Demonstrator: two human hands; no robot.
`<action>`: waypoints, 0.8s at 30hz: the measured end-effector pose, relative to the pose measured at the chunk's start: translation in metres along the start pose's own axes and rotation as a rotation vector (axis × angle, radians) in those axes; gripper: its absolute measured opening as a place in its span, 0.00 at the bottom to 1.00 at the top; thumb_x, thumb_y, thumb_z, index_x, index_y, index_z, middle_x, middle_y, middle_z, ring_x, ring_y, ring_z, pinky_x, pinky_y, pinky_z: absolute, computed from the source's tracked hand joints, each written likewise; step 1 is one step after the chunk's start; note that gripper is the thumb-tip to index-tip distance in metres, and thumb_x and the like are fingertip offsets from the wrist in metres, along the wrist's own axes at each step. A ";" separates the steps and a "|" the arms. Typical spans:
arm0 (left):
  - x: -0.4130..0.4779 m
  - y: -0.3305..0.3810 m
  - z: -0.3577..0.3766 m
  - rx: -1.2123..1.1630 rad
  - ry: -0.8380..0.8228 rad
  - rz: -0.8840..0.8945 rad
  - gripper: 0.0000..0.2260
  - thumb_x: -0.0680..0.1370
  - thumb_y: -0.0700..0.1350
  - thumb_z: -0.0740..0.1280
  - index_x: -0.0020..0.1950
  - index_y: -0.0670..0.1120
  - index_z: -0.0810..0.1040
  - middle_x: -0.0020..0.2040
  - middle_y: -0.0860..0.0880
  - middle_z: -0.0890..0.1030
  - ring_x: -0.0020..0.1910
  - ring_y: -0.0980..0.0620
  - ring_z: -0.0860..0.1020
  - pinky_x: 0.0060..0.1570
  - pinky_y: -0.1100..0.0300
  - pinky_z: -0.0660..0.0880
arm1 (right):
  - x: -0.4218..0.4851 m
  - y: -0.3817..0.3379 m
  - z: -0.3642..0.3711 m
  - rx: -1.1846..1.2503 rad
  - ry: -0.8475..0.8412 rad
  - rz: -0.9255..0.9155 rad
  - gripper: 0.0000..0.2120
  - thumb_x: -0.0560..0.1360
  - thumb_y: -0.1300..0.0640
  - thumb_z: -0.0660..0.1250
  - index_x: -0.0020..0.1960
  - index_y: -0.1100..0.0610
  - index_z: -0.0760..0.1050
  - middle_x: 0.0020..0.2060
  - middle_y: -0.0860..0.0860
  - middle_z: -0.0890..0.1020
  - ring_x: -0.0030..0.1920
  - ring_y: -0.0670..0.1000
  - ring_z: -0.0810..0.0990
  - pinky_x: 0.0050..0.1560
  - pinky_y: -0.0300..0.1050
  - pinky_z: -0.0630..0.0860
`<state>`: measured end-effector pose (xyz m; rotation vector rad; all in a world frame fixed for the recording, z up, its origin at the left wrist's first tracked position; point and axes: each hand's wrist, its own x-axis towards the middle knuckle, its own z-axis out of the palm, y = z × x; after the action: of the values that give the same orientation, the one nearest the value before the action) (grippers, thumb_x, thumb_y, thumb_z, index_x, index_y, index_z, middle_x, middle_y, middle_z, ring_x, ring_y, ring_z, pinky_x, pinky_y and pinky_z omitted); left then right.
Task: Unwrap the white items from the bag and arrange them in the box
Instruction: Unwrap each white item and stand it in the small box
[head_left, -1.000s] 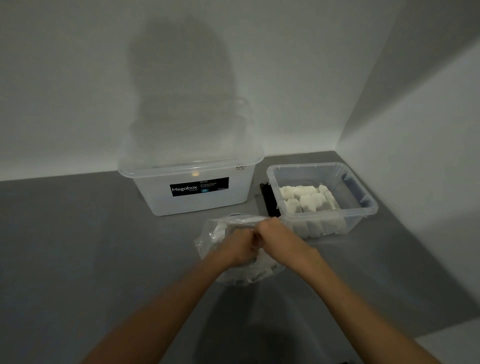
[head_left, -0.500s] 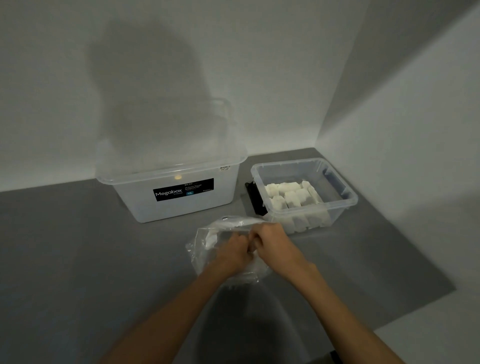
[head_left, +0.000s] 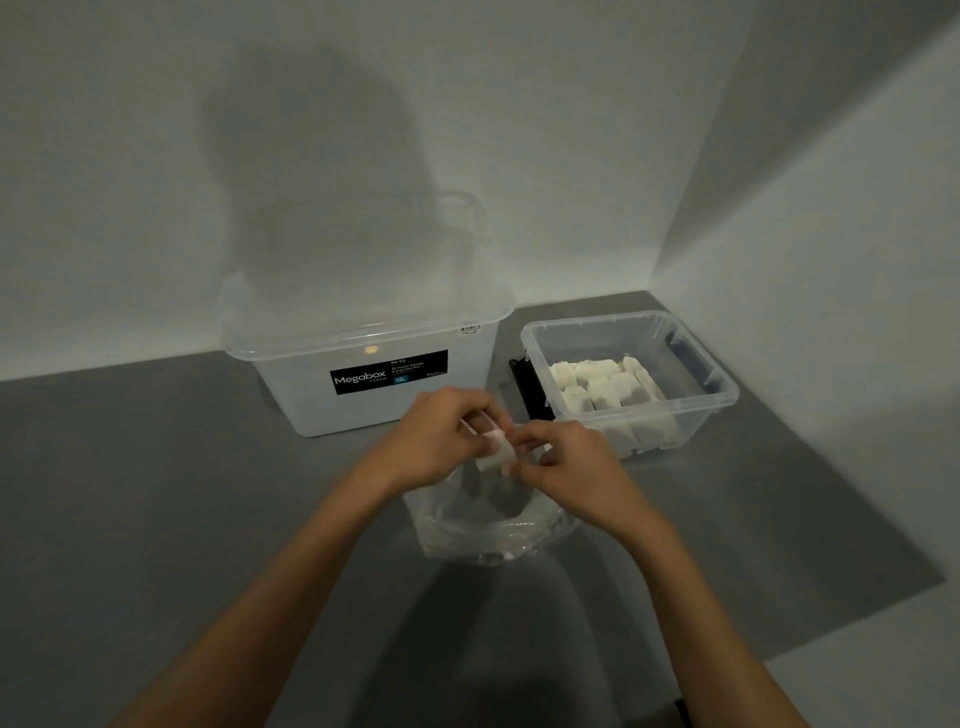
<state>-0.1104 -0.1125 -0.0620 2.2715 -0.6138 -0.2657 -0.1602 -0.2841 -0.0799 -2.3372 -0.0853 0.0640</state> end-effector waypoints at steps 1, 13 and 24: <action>-0.002 0.003 -0.003 -0.044 0.011 0.005 0.09 0.73 0.42 0.72 0.52 0.51 0.81 0.41 0.55 0.79 0.39 0.60 0.77 0.42 0.66 0.74 | 0.001 -0.002 0.002 0.033 0.007 -0.004 0.09 0.73 0.57 0.71 0.52 0.55 0.82 0.43 0.47 0.83 0.41 0.44 0.80 0.45 0.37 0.76; -0.008 -0.040 0.003 -0.047 0.196 -0.130 0.03 0.73 0.41 0.72 0.46 0.46 0.82 0.36 0.52 0.81 0.32 0.62 0.77 0.34 0.75 0.70 | 0.041 -0.003 0.021 -0.416 -0.300 -0.071 0.07 0.75 0.64 0.64 0.48 0.61 0.81 0.46 0.56 0.83 0.49 0.54 0.79 0.54 0.48 0.76; -0.010 -0.061 0.022 0.014 0.160 -0.179 0.02 0.73 0.42 0.71 0.43 0.48 0.81 0.38 0.48 0.81 0.39 0.51 0.80 0.46 0.52 0.78 | 0.045 0.024 0.068 -1.010 -0.614 -0.115 0.12 0.78 0.56 0.63 0.60 0.55 0.77 0.55 0.56 0.79 0.53 0.58 0.80 0.47 0.48 0.74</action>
<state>-0.1060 -0.0848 -0.1212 2.3368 -0.3307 -0.1645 -0.1192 -0.2481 -0.1454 -3.2045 -0.6907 0.8521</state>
